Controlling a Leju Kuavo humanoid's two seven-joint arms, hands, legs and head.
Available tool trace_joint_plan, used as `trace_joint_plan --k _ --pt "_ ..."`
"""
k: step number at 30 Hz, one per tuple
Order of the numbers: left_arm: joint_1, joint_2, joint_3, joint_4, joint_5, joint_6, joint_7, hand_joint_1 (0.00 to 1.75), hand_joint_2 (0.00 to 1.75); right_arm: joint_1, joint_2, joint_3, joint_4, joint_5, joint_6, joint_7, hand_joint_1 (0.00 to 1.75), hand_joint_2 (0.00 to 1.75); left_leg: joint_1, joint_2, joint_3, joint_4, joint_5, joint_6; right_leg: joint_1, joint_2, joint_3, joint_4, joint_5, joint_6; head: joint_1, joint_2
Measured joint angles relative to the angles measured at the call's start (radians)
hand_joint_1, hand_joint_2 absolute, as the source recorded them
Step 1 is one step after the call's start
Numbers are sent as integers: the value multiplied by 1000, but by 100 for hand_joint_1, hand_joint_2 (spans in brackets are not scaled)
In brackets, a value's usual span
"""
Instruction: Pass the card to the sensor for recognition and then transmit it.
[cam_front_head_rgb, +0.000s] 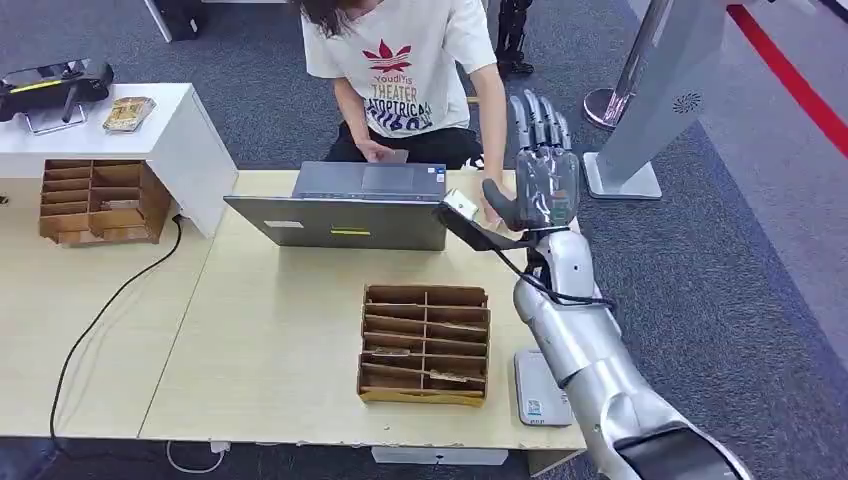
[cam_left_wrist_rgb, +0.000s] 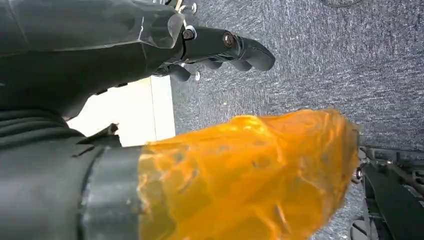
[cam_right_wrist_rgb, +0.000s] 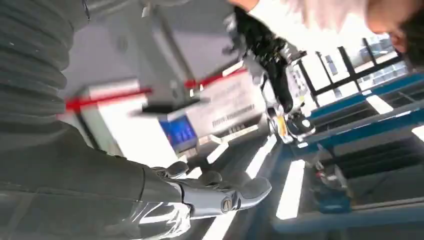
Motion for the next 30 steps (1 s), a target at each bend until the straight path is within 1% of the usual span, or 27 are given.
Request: trace_joint_plan --k 1,2,5,7,8,12,20,23,26,30 --pt "0 0 1 0 5 3 -2 0 0 9 10 -3 -18 -93 0 -26 0 175 0 0 0 0 0 0 0 0 0 0 0 0 0 0" --pt "1 -1 1 0 7 7 -5 0 0 21 18 -4 -41 -158 0 -37 0 175 0 0 0 0 0 0 0 0 0 0 0 0 0 0" --pt "2 -1 3 0 16 10 -7 0 0 69 40 -3 -136 -306 10 -51 0 175 0 0 0 0 0 0 0 0 0 0 0 0 0 0" --pt "3 -2 9 0 24 14 -9 0 0 113 55 10 -223 -438 33 -67 0 175 0 0 0 0 0 0 0 0 0 0 0 0 0 0" --pt "4 -2 13 0 27 16 -10 0 0 135 58 20 -263 -479 44 -74 0 175 0 0 0 0 0 0 0 0 0 0 0 0 0 0" --pt "8 -2 28 0 39 17 -16 0 0 214 68 63 -404 -565 70 -91 0 175 0 0 -1 0 0 0 0 0 -1 0 0 0 0 0" --pt "23 0 66 0 71 17 -33 0 0 364 58 158 -644 -703 147 -106 0 175 0 0 -1 0 0 0 0 0 -1 0 -1 0 0 0" --pt "24 0 84 0 93 16 -41 0 0 419 35 194 -719 -768 204 -97 0 175 0 0 -1 0 0 0 0 0 -1 0 -1 0 0 0" --pt "25 1 102 0 108 15 -43 0 0 468 6 221 -770 -787 245 -96 0 175 0 0 -1 -1 0 0 0 0 -1 0 -1 0 0 0" --pt "26 2 119 0 114 15 -46 0 0 515 -29 245 -811 -795 270 -94 0 175 0 0 -1 -1 0 0 0 0 -1 -1 -1 0 0 0"
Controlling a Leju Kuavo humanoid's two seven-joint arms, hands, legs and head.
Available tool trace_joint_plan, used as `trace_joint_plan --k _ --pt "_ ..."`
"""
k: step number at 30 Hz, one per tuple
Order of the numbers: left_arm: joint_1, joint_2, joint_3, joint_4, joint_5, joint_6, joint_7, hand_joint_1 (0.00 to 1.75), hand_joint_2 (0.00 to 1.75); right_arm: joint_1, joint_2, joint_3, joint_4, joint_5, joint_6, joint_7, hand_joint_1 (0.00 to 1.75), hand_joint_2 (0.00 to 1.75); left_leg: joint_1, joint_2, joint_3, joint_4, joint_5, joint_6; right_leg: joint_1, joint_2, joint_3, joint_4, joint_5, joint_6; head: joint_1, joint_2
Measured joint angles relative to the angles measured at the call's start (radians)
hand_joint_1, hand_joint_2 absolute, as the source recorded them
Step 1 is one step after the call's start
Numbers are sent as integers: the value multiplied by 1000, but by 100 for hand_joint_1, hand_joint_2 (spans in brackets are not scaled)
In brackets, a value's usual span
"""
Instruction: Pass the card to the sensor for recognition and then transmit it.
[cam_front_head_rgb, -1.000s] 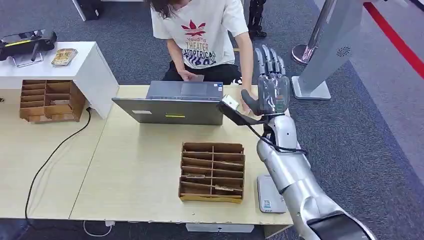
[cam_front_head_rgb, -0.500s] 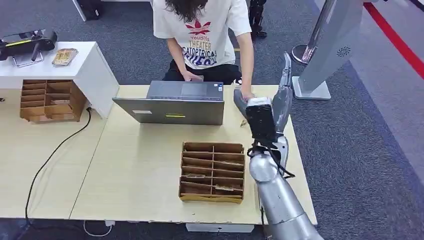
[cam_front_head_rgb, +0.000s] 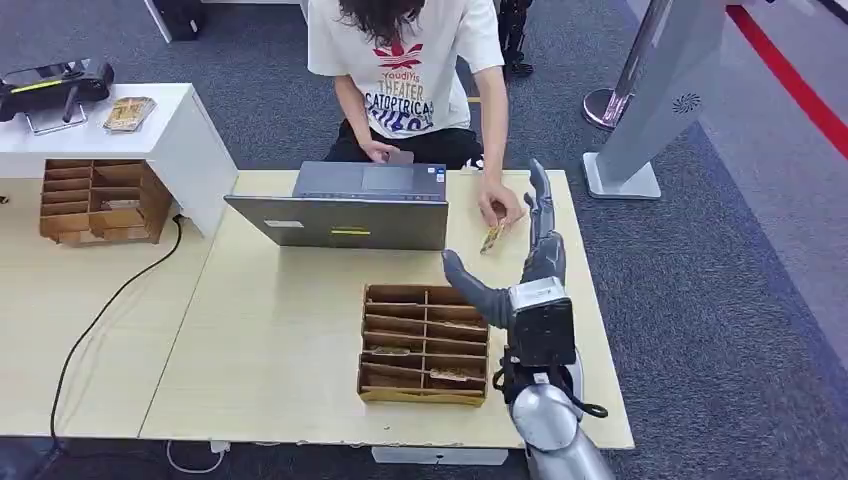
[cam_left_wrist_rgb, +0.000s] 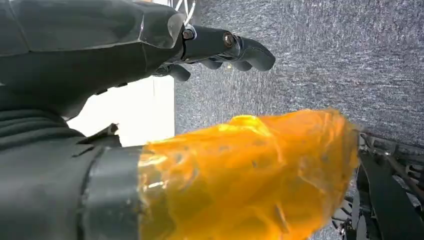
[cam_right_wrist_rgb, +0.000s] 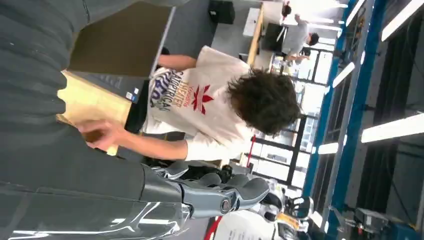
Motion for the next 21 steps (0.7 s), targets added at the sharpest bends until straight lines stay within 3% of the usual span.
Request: trace_joint_plan --k 11,21 --pt "1 0 32 0 31 0 -3 0 0 98 -66 48 -31 82 47 21 0 175 0 0 0 0 0 0 0 0 0 0 0 0 0 0" --pt "1 2 47 0 39 3 -2 0 0 150 -109 110 -8 380 -49 73 0 175 0 0 0 0 0 0 0 0 0 0 0 0 0 0"
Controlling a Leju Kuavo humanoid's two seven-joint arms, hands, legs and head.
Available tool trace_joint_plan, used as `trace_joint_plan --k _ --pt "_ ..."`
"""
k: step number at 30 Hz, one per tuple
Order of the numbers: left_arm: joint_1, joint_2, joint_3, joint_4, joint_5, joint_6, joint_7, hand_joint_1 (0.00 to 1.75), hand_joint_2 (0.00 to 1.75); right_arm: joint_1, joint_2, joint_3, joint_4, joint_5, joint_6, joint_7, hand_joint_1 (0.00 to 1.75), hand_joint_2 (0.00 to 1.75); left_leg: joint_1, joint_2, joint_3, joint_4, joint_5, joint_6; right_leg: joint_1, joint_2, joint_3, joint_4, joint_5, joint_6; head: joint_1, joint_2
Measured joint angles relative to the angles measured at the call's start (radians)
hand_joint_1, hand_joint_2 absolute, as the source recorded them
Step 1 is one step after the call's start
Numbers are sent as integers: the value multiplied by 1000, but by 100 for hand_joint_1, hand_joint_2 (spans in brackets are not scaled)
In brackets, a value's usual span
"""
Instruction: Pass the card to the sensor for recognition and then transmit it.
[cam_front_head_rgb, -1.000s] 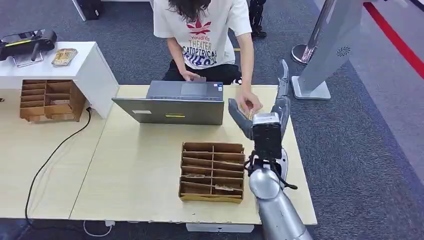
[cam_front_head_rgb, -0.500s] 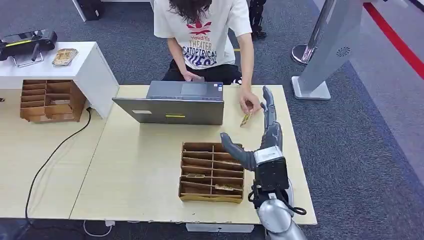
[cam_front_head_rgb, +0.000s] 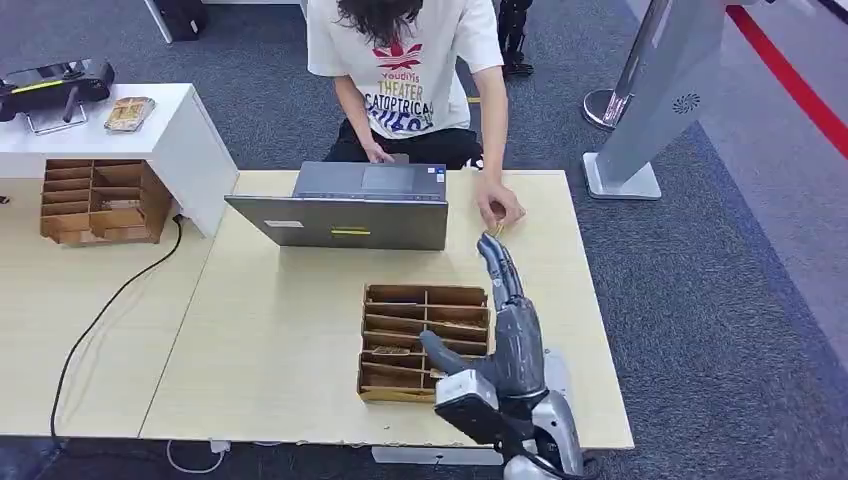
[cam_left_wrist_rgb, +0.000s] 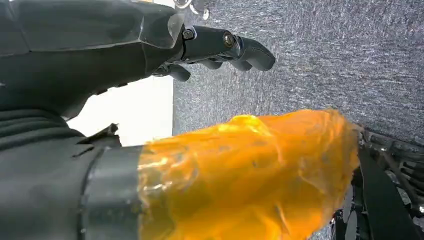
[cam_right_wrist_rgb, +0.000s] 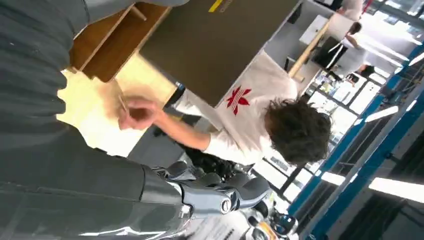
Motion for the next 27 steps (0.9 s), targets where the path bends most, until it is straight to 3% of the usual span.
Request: trace_joint_plan --k 2,3,4,15,16,18,21,23,25,27 --pt "0 2 2 0 1 2 0 0 0 6 -10 11 4 27 -5 5 0 175 0 0 0 0 0 0 0 0 0 0 0 0 0 0" --pt "0 2 3 0 1 2 1 0 0 11 -14 15 6 37 -6 9 19 175 0 0 0 0 0 0 0 0 0 0 0 0 0 0" --pt "0 2 3 0 2 3 1 0 0 15 -17 18 8 43 -9 11 51 175 0 0 0 0 0 0 0 0 0 0 0 0 0 0" --pt "0 3 5 0 3 3 8 0 0 30 -39 39 21 72 -25 17 51 175 0 0 0 0 0 0 0 0 0 0 0 0 0 0" --pt "0 3 5 0 3 3 8 0 0 30 -40 39 21 73 -25 17 148 175 0 0 0 0 0 0 0 0 0 0 0 0 0 0" --pt "0 3 5 0 3 3 8 0 0 30 -42 39 21 74 -26 17 169 175 0 0 0 0 0 0 0 0 0 0 0 0 0 0" --pt "0 3 6 0 3 4 9 0 0 30 -44 41 25 106 -41 27 155 175 0 0 0 0 0 0 0 0 0 0 0 0 0 0" --pt "0 3 6 0 2 4 10 0 0 30 -45 44 30 137 -56 40 115 175 0 0 0 0 0 0 0 0 0 0 0 0 0 0" --pt "0 3 6 0 0 5 11 0 0 29 -47 51 34 168 -75 53 56 175 0 0 0 0 0 0 0 0 0 0 0 0 0 0" --pt "0 4 6 0 -2 6 11 0 0 27 -48 58 42 202 -87 75 56 175 0 0 0 0 0 0 0 0 0 0 0 0 0 0"
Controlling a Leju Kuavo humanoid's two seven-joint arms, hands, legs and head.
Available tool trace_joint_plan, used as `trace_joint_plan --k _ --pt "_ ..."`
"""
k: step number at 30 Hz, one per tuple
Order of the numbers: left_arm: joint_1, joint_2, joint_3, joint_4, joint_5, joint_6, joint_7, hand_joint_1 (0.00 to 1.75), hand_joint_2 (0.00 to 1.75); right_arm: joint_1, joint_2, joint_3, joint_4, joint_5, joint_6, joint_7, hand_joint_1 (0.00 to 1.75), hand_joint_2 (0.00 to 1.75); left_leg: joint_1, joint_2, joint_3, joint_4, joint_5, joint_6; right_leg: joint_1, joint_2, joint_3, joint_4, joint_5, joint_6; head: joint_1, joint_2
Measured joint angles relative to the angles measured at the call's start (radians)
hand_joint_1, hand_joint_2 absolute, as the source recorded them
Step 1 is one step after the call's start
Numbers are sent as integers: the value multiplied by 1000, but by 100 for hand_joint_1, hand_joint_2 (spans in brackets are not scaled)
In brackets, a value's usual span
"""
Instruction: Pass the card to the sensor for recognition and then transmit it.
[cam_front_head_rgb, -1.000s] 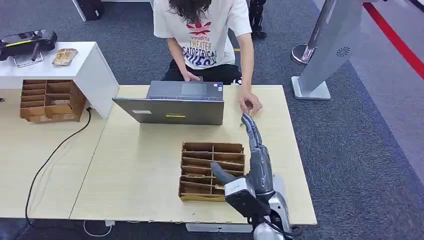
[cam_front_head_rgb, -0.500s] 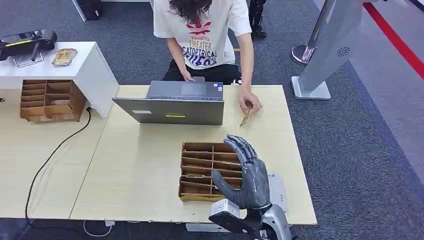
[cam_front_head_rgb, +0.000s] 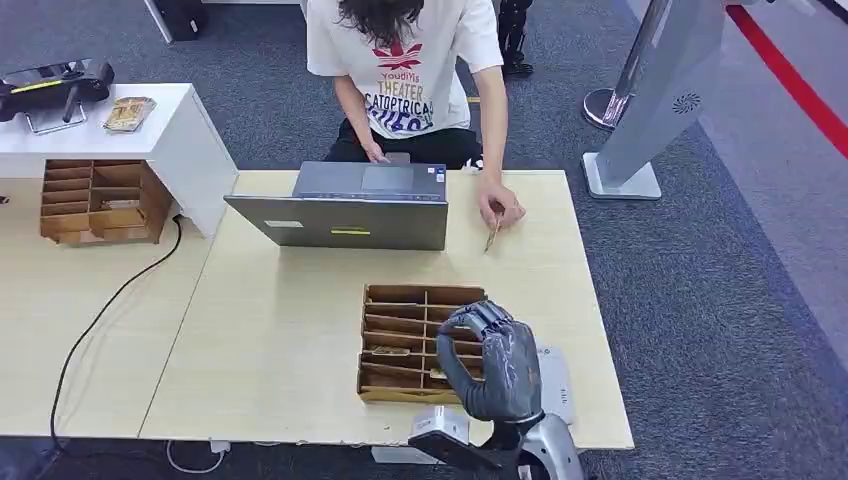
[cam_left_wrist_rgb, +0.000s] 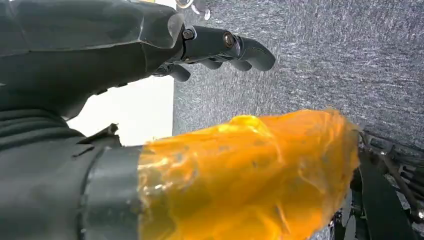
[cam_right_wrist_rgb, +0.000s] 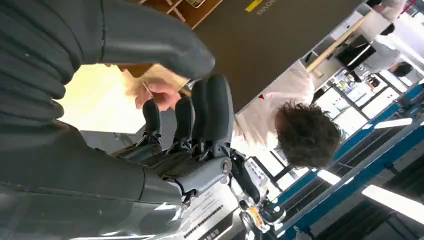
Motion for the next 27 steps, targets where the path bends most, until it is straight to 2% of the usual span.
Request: trace_joint_plan --k 1,2,6,7,9,11,12,13,14,20,22,23,27 --pt "0 0 0 0 0 0 0 0 0 -2 -1 3 4 16 -5 11 84 175 0 0 0 0 0 0 0 0 0 0 0 0 0 0" --pt "0 0 0 0 0 0 1 0 0 -4 -3 6 9 34 -13 23 120 175 0 0 0 0 0 0 0 0 0 0 0 0 0 0" --pt "0 1 0 0 -2 0 1 0 0 -16 -7 9 32 101 -42 60 108 175 0 0 0 0 0 0 0 0 0 0 0 0 0 0" --pt "0 1 0 0 -2 0 1 0 0 -18 -8 10 39 117 -48 70 96 175 0 0 0 0 0 0 0 0 0 0 0 0 0 0" --pt "0 1 0 0 -2 0 1 0 0 -22 -11 11 50 145 -59 84 87 175 0 0 0 0 0 0 0 0 0 0 0 0 0 0" --pt "0 1 0 0 -2 0 1 0 0 -25 -13 12 60 171 -66 97 105 175 0 0 0 0 0 0 0 0 0 0 0 0 0 0" --pt "0 1 0 0 -2 0 1 0 0 -26 -15 12 65 185 -70 105 105 175 0 0 0 0 0 0 0 0 0 0 0 0 0 0" --pt "0 1 0 0 -2 0 1 0 0 -27 -16 12 69 198 -74 111 119 175 0 0 0 0 0 0 0 0 0 0 0 0 0 0" --pt "0 1 0 0 -2 -1 1 0 0 -29 -17 12 73 211 -75 119 124 175 0 0 0 0 0 0 0 0 0 0 0 0 0 0" --pt "0 1 0 0 0 -1 1 0 0 -35 -22 12 98 267 -84 145 98 175 0 0 0 0 0 0 0 0 0 0 0 0 0 0" --pt "0 1 0 0 0 -2 1 0 0 -35 -23 12 104 277 -84 150 98 175 0 0 0 0 0 0 0 0 0 0 0 0 0 0" --pt "0 1 0 0 0 -2 1 0 0 -35 -23 12 107 282 -84 154 91 175 0 0 0 0 0 0 0 0 0 0 0 0 0 0" --pt "0 1 0 0 1 -2 1 0 0 -37 -24 12 117 298 -84 161 91 175 0 0 0 0 0 0 0 0 0 0 0 0 0 0"
